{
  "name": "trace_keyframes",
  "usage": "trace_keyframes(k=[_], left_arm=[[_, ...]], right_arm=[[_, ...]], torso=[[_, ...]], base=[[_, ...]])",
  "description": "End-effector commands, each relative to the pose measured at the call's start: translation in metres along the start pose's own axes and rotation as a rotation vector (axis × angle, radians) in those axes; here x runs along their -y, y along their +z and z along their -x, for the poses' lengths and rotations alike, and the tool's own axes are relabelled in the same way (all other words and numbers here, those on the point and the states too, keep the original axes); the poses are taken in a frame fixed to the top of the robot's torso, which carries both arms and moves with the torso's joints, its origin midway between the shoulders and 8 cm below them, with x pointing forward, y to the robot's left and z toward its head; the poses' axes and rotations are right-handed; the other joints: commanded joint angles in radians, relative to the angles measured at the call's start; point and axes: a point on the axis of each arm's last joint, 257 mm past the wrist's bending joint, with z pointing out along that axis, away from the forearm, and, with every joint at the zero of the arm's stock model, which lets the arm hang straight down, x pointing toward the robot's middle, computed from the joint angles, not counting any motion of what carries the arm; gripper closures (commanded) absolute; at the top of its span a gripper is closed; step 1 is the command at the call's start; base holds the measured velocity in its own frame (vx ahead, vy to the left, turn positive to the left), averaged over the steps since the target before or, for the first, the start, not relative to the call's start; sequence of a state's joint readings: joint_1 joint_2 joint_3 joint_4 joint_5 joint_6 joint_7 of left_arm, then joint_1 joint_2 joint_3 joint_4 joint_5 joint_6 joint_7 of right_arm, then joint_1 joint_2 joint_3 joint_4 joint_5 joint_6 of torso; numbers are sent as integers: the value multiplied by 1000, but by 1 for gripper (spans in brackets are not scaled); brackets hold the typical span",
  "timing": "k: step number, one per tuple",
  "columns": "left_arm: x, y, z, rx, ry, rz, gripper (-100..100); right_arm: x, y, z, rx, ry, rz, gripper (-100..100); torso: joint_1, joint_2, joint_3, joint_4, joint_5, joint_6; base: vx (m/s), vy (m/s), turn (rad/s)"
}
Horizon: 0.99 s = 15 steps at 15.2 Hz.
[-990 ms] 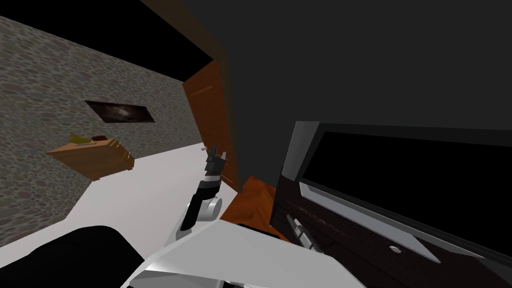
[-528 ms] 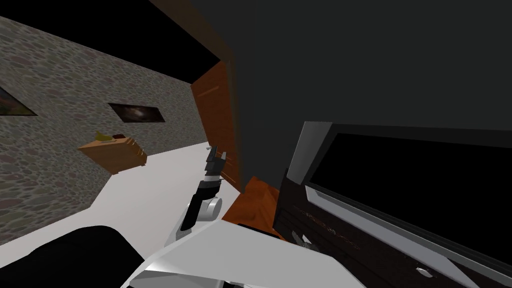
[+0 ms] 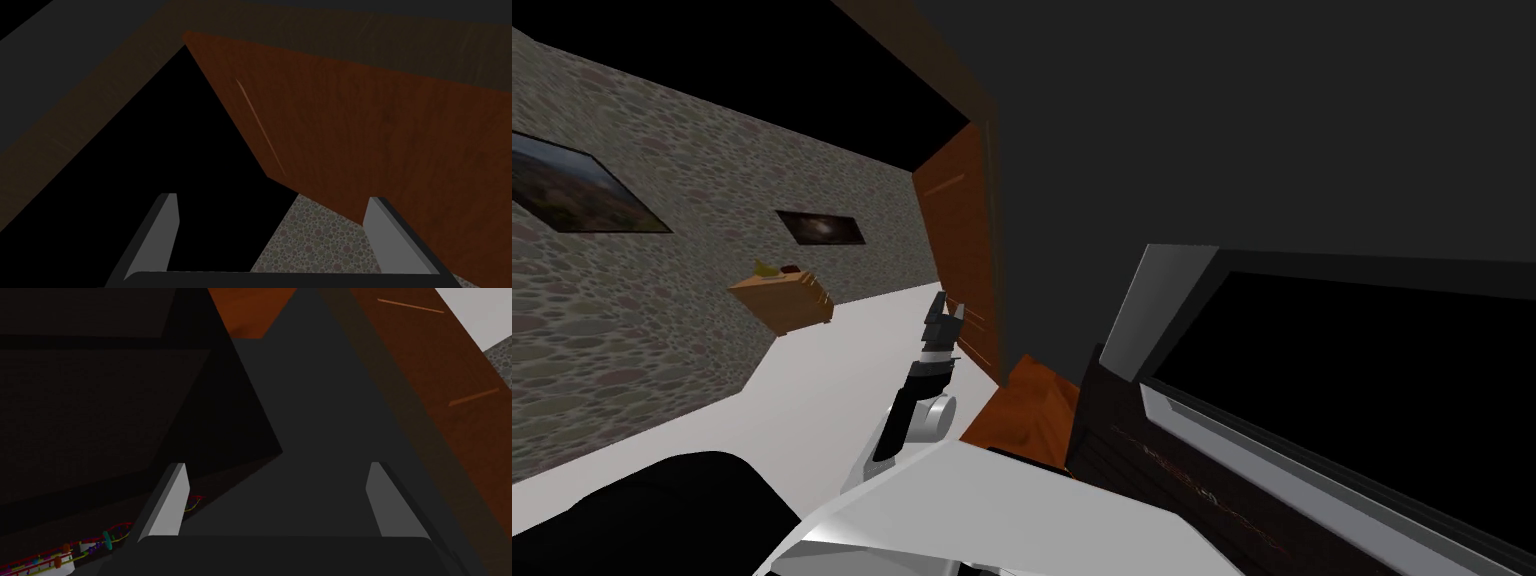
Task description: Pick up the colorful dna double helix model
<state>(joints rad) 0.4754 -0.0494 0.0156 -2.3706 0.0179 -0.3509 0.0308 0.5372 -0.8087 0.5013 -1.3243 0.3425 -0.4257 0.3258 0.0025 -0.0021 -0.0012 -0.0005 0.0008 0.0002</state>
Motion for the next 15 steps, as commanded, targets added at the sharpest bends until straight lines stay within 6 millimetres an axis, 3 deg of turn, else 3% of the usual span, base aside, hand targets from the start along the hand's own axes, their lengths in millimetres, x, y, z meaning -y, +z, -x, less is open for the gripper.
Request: trace_keyframes(k=[1, 2, 4, 5, 7, 8, 10, 11, 14, 15], left_arm=[[0, 0, 0, 0, 0, 0, 0], [0, 0, 0, 0, 0, 0, 0], [0, 0, 0, 0, 0, 0, 0], [0, 0, 0, 0, 0, 0, 0], [0, 0, 0, 0, 0, 0, 0], [0, 0, 0, 0, 0, 0, 0], [0, 0, 0, 0, 0, 0, 0], [0, 0, 0, 0, 0, 0, 0], [0, 0, 0, 0, 0, 0, 0], [0, 0, 0, 0, 0, 0, 0]], right_arm=[[13, -7, -11, -24, -8, -20, -100], [32, -20, -31, -90, -67, -49, -100], [54, -36, -51, -160, -123, -82, -100], [51, -34, -49, -154, -124, -75, -100], [64, -42, -58, -176, -120, -104, -100], [79, -56, -71, -233, -177, -120, -100], [89, -62, -78, -250, -174, -142, -100], [104, -77, -89, -306, -229, -156, -100], [113, -84, -95, -322, -226, -177, -100], [128, -101, -105, -379, -279, -193, -100]], torso=[[0, 0, 0, 0, 0, 0], [-1, 1, 0, 0, 0, 0], [0, 1, 0, 0, 0, 0], [0, 0, 0, 0, 0, -1], [0, 0, 0, 0, 0, 0], [-1, 1, 0, 0, 0, 0], [-1, 0, 0, 0, 0, 0], [-1, 2, 1, 0, 0, 0], [-1, 1, 1, 0, 0, 0], [-1, 2, 1, 0, 0, 0]], base=[[23, 14, -24], [29, 26, 103], [42, 34, 170], [54, 33, 162], [35, 18, 23], [33, 22, 118], [24, 16, 77], [17, 18, 80], [26, 16, 58], [55, 16, 145]])
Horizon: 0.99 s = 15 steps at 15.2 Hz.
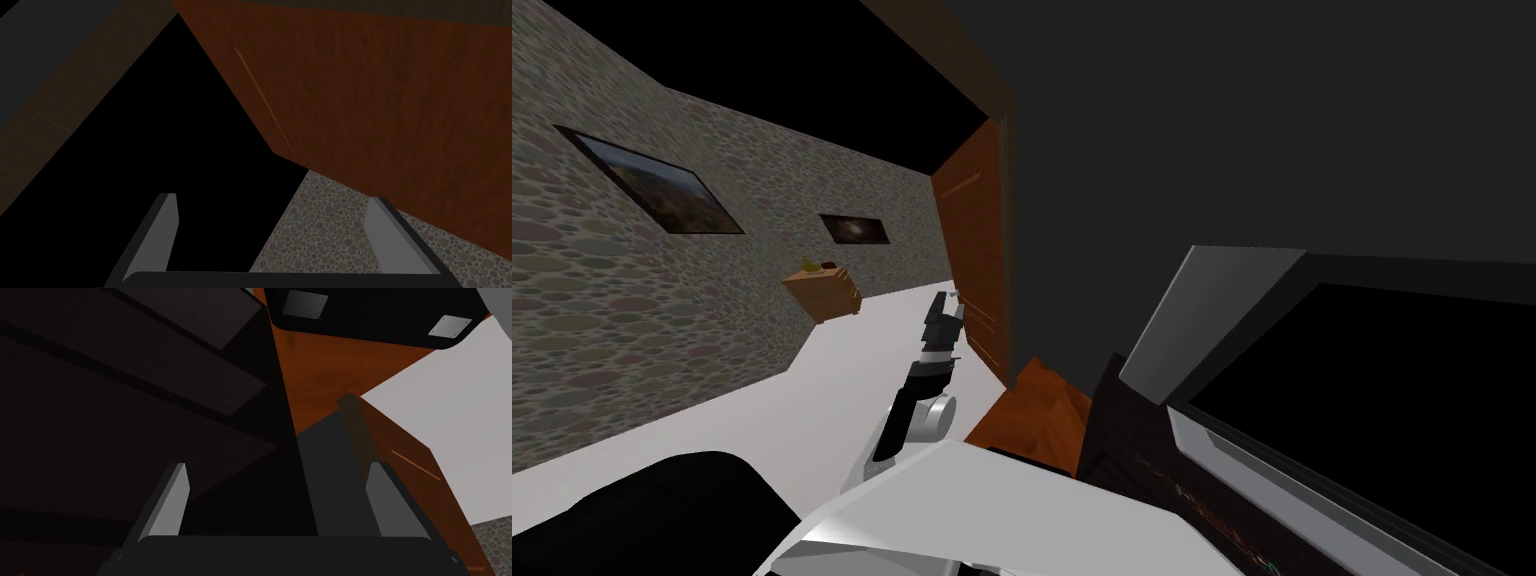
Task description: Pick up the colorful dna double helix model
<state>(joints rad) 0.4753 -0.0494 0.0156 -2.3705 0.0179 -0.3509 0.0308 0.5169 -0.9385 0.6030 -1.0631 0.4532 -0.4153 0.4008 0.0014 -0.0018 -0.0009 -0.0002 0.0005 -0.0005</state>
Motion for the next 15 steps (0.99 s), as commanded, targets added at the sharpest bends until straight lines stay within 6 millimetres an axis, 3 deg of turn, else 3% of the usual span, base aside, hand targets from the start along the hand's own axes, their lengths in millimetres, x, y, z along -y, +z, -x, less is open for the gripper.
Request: trace_keyframes(k=[1, 2, 4, 7, 9, 11, 15], left_arm=[[0, 0, 0, 0, 0, 0, 0], [0, 0, 0, 0, 0, 0, 0], [0, 0, 0, 0, 0, 0, 0], [0, 0, 0, 0, 0, 0, 0], [0, 0, 0, 0, 0, 0, 0], [0, 0, 0, 0, 0, 0, 0], [0, 0, 0, 0, 0, 0, 0]], right_arm=[[18, -12, -23, -57, -34, -31, -100], [35, -24, -42, -114, -85, -53, -100], [39, -26, -46, -123, -83, -61, -100], [72, -53, -82, -235, -176, -104, -100], [76, -56, -85, -244, -174, -112, -100], [93, -71, -101, -299, -214, -132, -100], [139, -120, -142, -463, -342, -180, -100]], torso=[[0, 0, 0, 0, 0, 0], [0, -1, -1, 0, 0, 0], [0, -3, -2, -1, 0, 0], [-1, -2, -1, -1, 0, 0], [-2, -2, -1, -1, 0, 0], [-2, -2, -1, 0, 0, 0], [-3, -5, -3, -1, 0, -1]], base=[[73, 9, 176], [91, 13, 177], [75, 5, 90], [67, 0, 133], [60, -15, 72], [66, -16, 100], [116, -33, 194]])
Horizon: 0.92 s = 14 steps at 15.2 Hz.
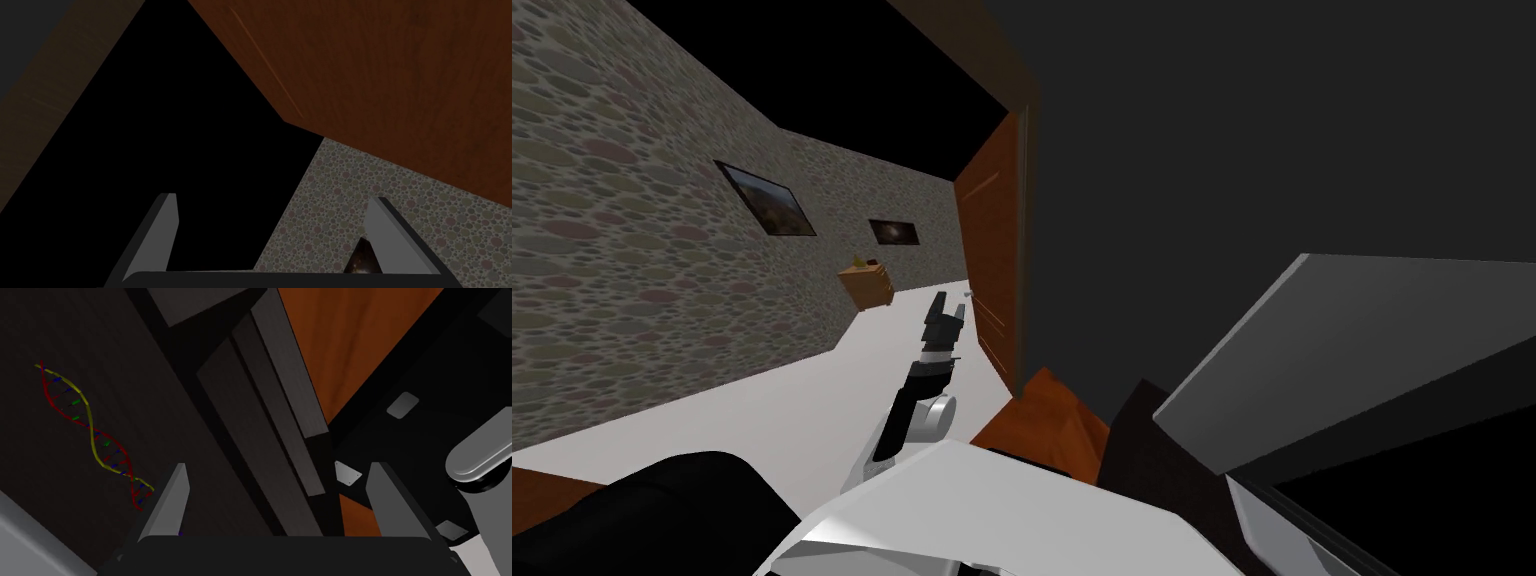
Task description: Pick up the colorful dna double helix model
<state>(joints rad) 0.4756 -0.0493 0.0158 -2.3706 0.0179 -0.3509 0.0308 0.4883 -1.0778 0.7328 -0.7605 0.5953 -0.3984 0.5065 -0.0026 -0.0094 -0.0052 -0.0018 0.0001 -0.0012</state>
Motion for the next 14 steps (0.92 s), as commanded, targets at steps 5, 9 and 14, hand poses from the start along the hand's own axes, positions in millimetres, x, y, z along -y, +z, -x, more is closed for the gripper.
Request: trace_keyframes(k=[5, 9, 14], left_arm=[[0, 0, 0, 0, 0, 0, 0], [0, 0, 0, 0, 0, 0, 0], [0, 0, 0, 0, 0, 0, 0]], right_arm=[[15, -7, -29, -80, -75, -18, -100], [-3, 14, -19, -74, -64, -26, -100], [6, 9, -22, -78, -68, -31, 100]], torso=[[1, -1, -1, 0, 0, 0], [0, 11, 6, 2, -1, 1], [5, 12, 6, 2, -2, 3]], base=[[135, -39, 132], [-33, -58, 57], [-8, -2, 24]])
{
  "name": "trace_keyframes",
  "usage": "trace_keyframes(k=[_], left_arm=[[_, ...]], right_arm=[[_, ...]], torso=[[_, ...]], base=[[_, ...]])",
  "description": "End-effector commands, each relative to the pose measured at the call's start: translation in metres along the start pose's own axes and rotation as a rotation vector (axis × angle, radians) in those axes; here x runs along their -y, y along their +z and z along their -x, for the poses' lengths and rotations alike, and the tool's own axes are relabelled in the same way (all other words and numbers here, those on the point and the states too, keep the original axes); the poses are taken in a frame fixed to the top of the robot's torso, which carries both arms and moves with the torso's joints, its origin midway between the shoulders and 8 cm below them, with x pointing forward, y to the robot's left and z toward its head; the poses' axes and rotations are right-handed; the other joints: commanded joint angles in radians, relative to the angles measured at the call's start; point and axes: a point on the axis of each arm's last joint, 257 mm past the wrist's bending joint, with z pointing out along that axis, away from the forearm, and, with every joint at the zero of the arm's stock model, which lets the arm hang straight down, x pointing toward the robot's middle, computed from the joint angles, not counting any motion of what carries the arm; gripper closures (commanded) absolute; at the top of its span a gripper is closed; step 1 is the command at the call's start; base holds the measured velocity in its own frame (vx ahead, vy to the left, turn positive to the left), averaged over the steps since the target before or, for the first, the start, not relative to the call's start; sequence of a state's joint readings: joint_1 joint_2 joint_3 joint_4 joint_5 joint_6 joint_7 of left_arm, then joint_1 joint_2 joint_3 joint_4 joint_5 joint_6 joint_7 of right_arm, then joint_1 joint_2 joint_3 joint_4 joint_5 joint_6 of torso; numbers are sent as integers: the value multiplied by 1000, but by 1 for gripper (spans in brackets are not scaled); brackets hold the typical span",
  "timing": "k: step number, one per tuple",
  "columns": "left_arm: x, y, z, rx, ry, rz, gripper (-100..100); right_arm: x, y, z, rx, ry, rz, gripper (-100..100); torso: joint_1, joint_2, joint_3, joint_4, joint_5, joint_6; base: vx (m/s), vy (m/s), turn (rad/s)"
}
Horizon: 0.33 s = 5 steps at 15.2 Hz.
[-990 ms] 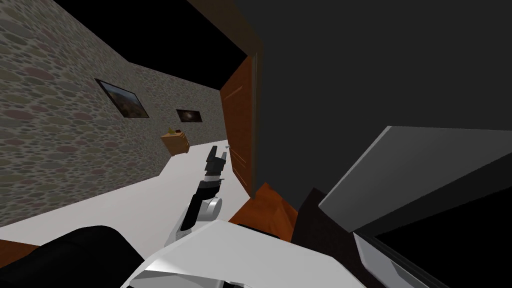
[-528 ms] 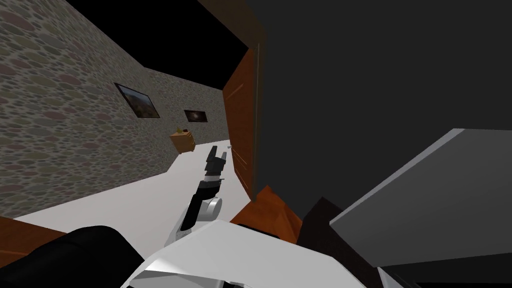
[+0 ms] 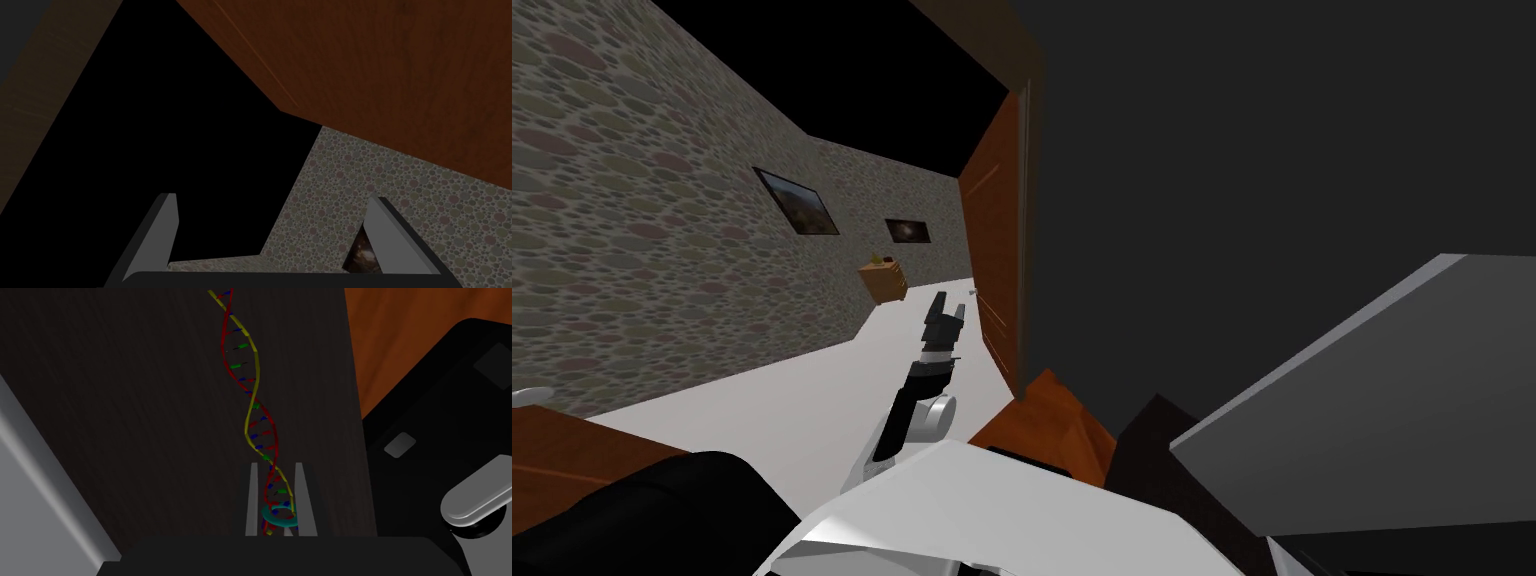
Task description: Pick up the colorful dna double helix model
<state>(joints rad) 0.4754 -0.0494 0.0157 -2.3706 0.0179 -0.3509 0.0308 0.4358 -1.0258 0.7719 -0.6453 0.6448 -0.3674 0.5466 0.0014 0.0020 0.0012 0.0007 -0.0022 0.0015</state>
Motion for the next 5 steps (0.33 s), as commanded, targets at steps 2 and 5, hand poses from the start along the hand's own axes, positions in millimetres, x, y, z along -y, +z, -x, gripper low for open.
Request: trace_keyframes(k=[2, 5], left_arm=[[0, 0, 0, 0, 0, 0, 0], [0, 0, 0, 0, 0, 0, 0]], right_arm=[[4, -8, -4, -1, -7, 9, 100], [7, -9, -6, -3, -10, 6, 100]], torso=[[0, 0, 0, 0, 0, 0], [3, -2, -1, -1, 1, 1]], base=[[10, 11, -48], [28, 47, -87]])
